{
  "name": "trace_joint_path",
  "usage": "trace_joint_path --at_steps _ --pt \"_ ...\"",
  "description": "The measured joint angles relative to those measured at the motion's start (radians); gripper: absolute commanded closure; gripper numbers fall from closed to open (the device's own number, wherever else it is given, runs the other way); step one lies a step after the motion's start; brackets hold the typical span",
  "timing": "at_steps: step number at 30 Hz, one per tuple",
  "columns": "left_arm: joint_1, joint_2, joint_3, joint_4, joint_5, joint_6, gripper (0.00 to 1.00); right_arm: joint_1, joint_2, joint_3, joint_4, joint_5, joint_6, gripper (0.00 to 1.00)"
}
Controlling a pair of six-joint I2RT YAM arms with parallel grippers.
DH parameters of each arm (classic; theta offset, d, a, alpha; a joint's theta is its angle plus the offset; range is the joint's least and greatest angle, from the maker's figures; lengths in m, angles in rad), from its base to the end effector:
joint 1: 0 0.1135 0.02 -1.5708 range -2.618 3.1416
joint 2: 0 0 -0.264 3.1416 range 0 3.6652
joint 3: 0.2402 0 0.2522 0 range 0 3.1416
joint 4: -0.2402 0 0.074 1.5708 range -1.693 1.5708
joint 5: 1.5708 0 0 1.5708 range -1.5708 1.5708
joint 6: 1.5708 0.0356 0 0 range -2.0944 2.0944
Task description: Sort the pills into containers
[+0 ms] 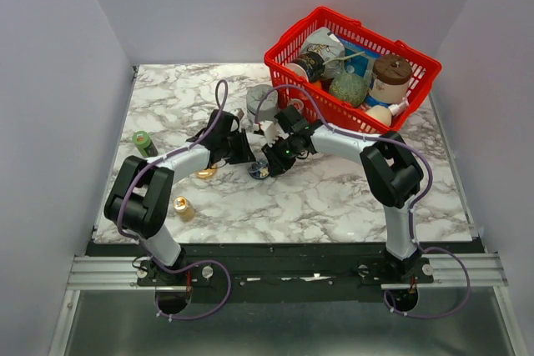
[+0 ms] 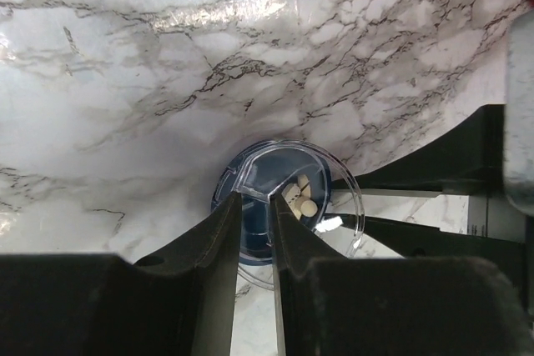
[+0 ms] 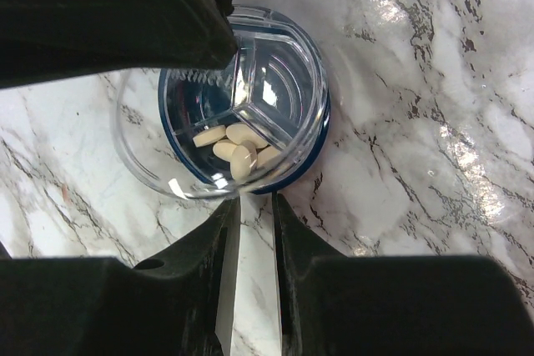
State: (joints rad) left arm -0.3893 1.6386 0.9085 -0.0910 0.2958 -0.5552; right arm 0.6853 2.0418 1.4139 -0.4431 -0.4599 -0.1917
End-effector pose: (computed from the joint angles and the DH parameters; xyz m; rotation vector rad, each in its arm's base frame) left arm 0.3051 -0.1364 0.1791 -0.0609 2.4965 -0.7770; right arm 0.3183 0.2806 0.1605 -1.2764 2.3467 0.7716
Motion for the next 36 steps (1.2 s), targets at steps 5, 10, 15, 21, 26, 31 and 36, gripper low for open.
trace_joint_path --at_steps 5,10,15,21,26,31,36 --pt "-0.013 0.024 0.000 0.003 -0.015 0.000 0.72 0.000 0.000 0.000 -0.001 0.000 -0.003 0.68" --pt "-0.016 0.024 0.000 -0.003 -0.046 0.001 0.72 -0.001 -0.008 0.001 -0.007 0.001 -0.026 0.64" --pt "-0.019 0.002 0.005 -0.032 -0.092 0.005 0.72 -0.017 -0.034 0.006 -0.024 0.001 -0.063 0.60" --pt "-0.020 -0.053 0.050 -0.038 -0.103 0.010 0.72 -0.041 -0.062 0.008 -0.048 0.001 -0.103 0.60" --pt "-0.045 -0.066 0.049 -0.019 -0.067 0.013 0.74 -0.055 -0.087 0.008 -0.069 0.001 -0.125 0.60" --pt "-0.085 -0.051 0.047 -0.013 -0.043 0.013 0.75 -0.069 -0.122 0.008 -0.075 -0.001 -0.135 0.60" --pt "-0.103 0.015 0.047 -0.019 -0.042 0.013 0.76 -0.077 -0.136 0.008 -0.075 -0.006 -0.139 0.60"
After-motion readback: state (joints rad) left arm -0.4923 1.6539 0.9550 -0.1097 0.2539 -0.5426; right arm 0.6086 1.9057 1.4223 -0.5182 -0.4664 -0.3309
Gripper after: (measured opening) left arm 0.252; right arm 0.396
